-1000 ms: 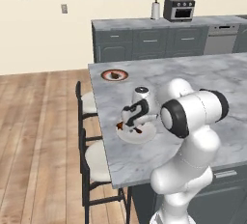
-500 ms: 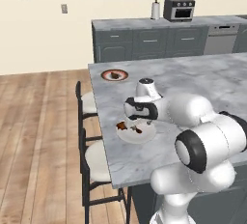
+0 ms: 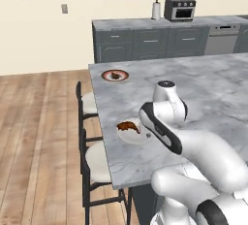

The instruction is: Take the chicken drumsticks from the pan and place one on each plate on the dining counter.

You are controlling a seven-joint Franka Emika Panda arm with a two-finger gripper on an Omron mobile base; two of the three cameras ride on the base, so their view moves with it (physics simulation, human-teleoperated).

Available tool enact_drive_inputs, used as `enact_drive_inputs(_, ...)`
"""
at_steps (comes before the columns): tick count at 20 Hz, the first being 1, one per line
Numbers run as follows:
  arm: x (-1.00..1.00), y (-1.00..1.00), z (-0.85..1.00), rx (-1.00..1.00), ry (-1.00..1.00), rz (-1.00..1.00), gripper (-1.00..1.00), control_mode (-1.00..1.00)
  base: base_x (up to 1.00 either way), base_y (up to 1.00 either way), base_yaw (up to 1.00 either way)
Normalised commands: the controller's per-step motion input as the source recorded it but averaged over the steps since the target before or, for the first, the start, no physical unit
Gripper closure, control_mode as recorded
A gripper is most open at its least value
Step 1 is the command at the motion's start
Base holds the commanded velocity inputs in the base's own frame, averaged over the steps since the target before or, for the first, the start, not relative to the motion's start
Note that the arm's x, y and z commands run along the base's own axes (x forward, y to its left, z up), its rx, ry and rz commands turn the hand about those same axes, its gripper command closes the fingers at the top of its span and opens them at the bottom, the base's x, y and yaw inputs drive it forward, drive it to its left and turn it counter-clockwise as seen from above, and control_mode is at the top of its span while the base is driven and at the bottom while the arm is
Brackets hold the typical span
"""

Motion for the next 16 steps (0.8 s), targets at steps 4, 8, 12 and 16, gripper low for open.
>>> enact_drive_inputs(4,-1.0,-0.36,0.31,0.0,-0.23,-0.02,-1.0,-1.0,0.0,0.0,0.0)
enact_drive_inputs(8,-1.0,-0.26,0.29,0.0,-0.28,-0.02,-1.0,-1.0,0.0,0.0,0.0)
enact_drive_inputs(12,-1.0,-0.21,0.35,0.0,-0.21,-0.06,-1.0,-1.0,0.0,0.0,0.0)
enact_drive_inputs(16,-1.0,-0.2,0.31,0.0,-0.22,-0.04,-1.0,-1.0,0.0,0.0,0.0)
